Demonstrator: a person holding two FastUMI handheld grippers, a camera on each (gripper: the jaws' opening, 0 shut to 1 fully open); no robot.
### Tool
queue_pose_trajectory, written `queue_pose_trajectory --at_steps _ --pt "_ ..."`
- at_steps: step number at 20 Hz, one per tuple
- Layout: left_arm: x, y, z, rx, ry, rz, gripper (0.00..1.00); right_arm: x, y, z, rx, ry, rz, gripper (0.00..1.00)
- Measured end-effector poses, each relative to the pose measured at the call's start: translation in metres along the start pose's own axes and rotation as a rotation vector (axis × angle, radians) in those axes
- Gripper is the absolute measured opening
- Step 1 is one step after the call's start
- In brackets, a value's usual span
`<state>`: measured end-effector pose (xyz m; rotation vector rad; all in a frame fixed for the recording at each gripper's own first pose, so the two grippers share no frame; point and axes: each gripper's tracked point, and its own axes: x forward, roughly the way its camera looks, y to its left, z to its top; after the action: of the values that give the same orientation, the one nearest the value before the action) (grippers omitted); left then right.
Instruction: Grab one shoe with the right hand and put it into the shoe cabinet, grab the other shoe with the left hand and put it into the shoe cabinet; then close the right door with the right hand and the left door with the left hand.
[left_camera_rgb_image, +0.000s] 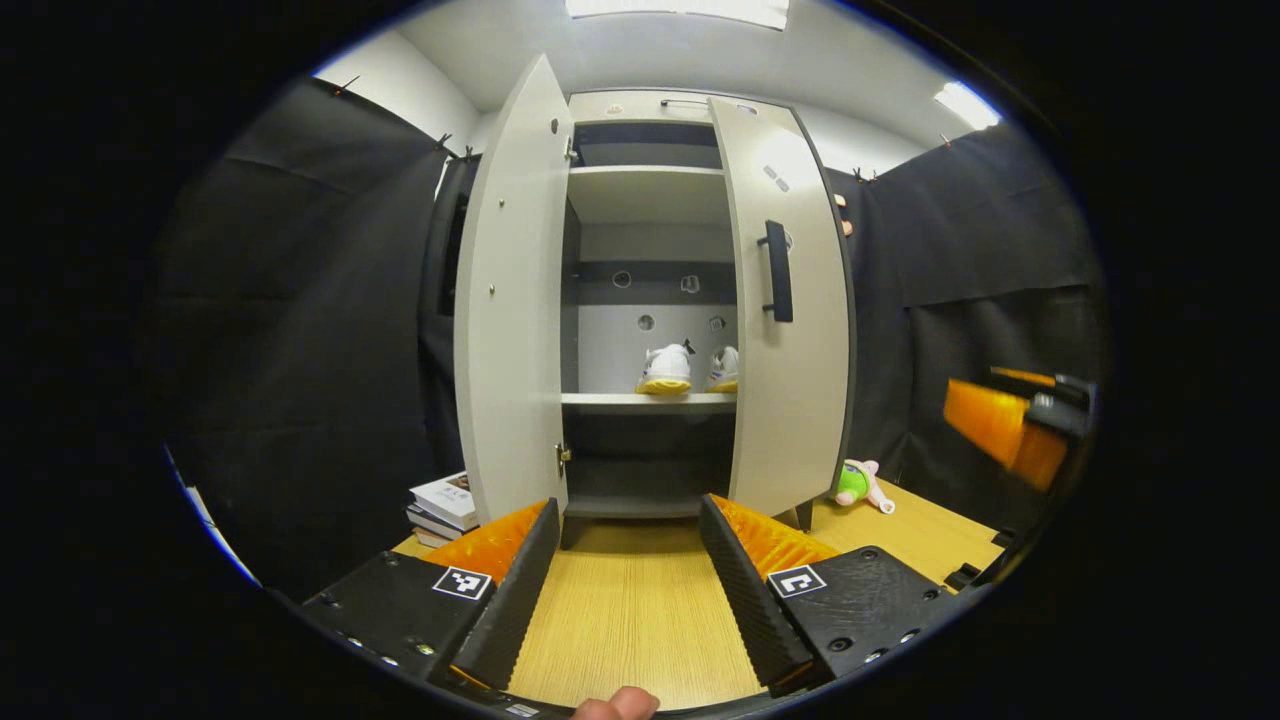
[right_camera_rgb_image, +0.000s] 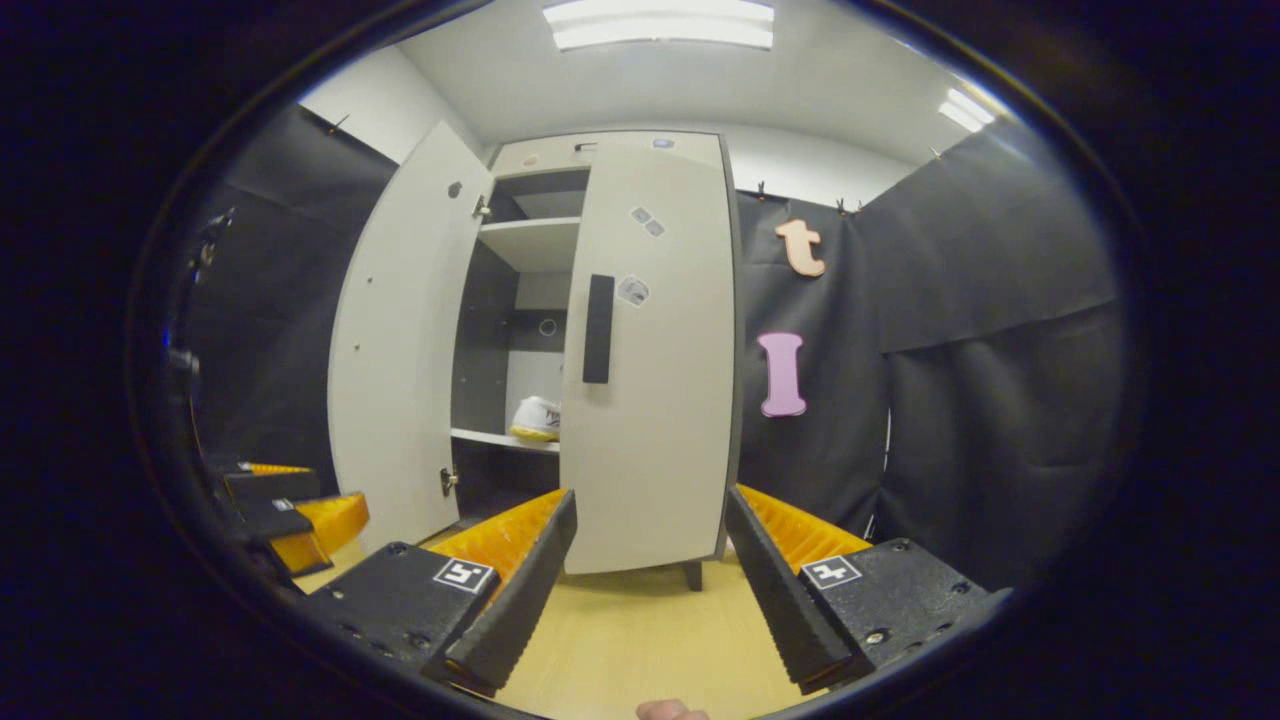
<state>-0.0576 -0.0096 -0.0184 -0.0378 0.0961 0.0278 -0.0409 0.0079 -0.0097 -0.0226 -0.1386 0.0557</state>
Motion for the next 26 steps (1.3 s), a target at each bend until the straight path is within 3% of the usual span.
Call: queue_pose_trajectory --at_steps 2,3,8,9,12,18,24,26 --pt "-0.001 0.007 0.013 -0.042 0.000 -0.008 0.85 0.000 -0.001 -0.013 -0.012 0.023 -0.003 0.92" --pt "-0.002 0.017 0.021 -0.062 -0.002 0.002 0.85 0.000 -0.001 -0.017 -0.012 0.035 -0.001 0.97" --pt "0.000 0.108 0.058 -0.047 -0.073 0.189 0.86 0.011 0.002 -0.021 0.013 0.040 0.020 1.00" --pt "0.003 0.127 0.067 -0.026 -0.082 0.225 0.87 0.014 0.003 -0.021 0.014 0.040 0.025 0.93" --pt "0.018 0.172 0.092 -0.027 -0.090 0.287 0.88 0.020 0.006 -0.021 0.024 0.045 0.039 0.97" --pt "0.076 0.231 0.115 -0.044 -0.033 0.305 0.89 0.025 0.005 -0.026 0.021 0.064 0.042 0.97" --pt "0.120 0.246 0.134 -0.030 -0.032 0.295 0.89 0.033 -0.004 -0.023 0.022 0.069 0.008 0.97" --pt "0.129 0.246 0.141 -0.034 -0.032 0.275 0.89 0.037 -0.007 -0.017 0.025 0.057 -0.005 0.93"
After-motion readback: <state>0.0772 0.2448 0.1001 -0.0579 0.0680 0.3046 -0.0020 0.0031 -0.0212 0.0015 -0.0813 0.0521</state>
